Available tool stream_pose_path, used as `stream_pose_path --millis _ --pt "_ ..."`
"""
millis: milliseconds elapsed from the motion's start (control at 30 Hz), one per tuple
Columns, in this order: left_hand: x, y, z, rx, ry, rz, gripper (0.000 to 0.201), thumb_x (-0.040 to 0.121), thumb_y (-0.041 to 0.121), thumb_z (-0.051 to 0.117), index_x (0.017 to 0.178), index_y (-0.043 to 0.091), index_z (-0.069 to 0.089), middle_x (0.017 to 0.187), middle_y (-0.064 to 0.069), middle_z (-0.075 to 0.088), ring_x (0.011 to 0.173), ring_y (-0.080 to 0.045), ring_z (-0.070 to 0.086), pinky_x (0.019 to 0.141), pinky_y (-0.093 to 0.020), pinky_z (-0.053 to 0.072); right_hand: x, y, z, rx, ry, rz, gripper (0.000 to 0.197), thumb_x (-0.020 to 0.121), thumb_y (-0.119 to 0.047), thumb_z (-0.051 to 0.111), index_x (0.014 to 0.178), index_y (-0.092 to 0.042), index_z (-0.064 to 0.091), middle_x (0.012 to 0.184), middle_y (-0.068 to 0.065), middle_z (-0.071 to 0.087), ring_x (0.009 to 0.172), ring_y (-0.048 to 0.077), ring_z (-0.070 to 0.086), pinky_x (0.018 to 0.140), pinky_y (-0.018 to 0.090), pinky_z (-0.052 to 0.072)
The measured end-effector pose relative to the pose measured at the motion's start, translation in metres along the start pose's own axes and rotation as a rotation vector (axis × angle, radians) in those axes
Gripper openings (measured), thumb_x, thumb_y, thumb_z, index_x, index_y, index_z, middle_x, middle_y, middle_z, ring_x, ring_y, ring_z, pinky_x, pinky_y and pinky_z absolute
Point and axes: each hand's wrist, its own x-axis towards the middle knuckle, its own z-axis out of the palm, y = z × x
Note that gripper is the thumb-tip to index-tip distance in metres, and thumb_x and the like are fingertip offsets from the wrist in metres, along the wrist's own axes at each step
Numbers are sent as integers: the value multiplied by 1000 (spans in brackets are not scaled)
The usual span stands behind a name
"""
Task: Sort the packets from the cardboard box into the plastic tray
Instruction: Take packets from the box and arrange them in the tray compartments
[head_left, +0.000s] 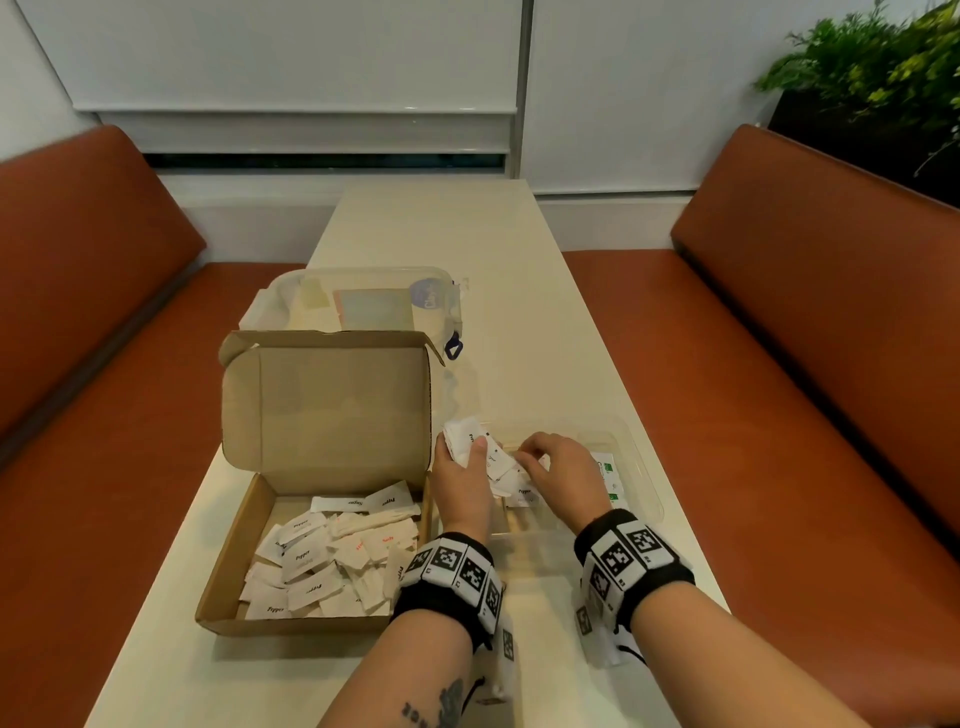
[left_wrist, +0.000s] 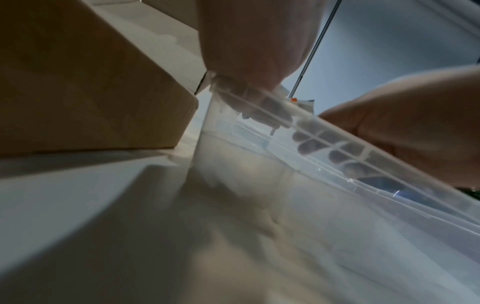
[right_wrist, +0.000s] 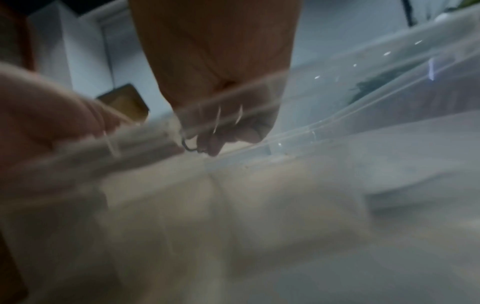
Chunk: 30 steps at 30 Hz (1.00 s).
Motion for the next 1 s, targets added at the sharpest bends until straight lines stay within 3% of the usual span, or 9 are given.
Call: stream_pose_path --millis 100,233,300,433,533,633,700,867,1000 --pt "0 0 -1 4 1 1 28 94 18 57 120 8 55 107 -10 66 89 -21 63 74 -27 50 -1 -12 -4 291 -18 77 19 86 -32 65 81 -14 68 73 -2 65 65 8 54 59 17 40" --pt "1 1 -2 5 -15 -7 39 94 19 57 130 6 51 115 -12 65 103 -26 63 87 -33 51 0 -19 -5 404 -101 130 14 77 -19 76 77 -12 64 66 0 59 58 7 50 53 11 40" --pt "1 1 -2 -2 -34 -7 39 94 18 58 130 7 51 114 -11 65 99 -25 63 86 -36 53 1 -19 -6 410 -74 138 13 77 -15 75 72 -14 63 63 -1 58 57 7 50 54 12 40" --pt "1 -1 -2 -26 -55 -2 34 92 13 60 124 8 54 107 -8 66 86 -18 63 76 -30 53 5 -17 -7 382 -10 161 15 81 -17 71 70 -16 61 60 -3 61 51 2 47 52 13 37" --pt "1 -1 -2 -24 -54 -10 37 91 13 61 127 8 53 107 -6 66 89 -17 63 79 -28 53 7 -15 -6 357 28 182 13 84 -17 67 75 -17 59 69 3 66 57 7 51 54 18 38" --pt "1 -2 -2 -6 -52 -11 37 91 13 61 126 9 53 103 -3 66 85 -15 63 74 -22 53 8 -13 -5 398 64 198 5 87 -13 64 84 -17 62 64 -4 61 59 9 54 56 18 40" --pt "2 -2 -1 6 -48 -17 38 91 13 61 127 8 53 105 -5 66 88 -17 64 76 -25 53 9 -12 -6 398 76 191 5 88 -11 63 90 -14 66 63 -7 59 58 6 52 56 16 39" --pt "1 -2 0 27 -5 -17 38 93 16 59 130 10 50 114 -9 65 94 -21 63 79 -27 50 10 -5 -13 286 117 186 7 88 -13 62 88 -13 69 67 -4 60 60 7 51 55 14 36" --pt "-1 0 1 -6 35 -39 41 95 18 56 134 9 47 122 -12 62 105 -28 61 92 -37 51 6 6 -18 79 -50 162 11 87 -13 62 80 -14 71 89 2 71 84 14 59 74 23 44"
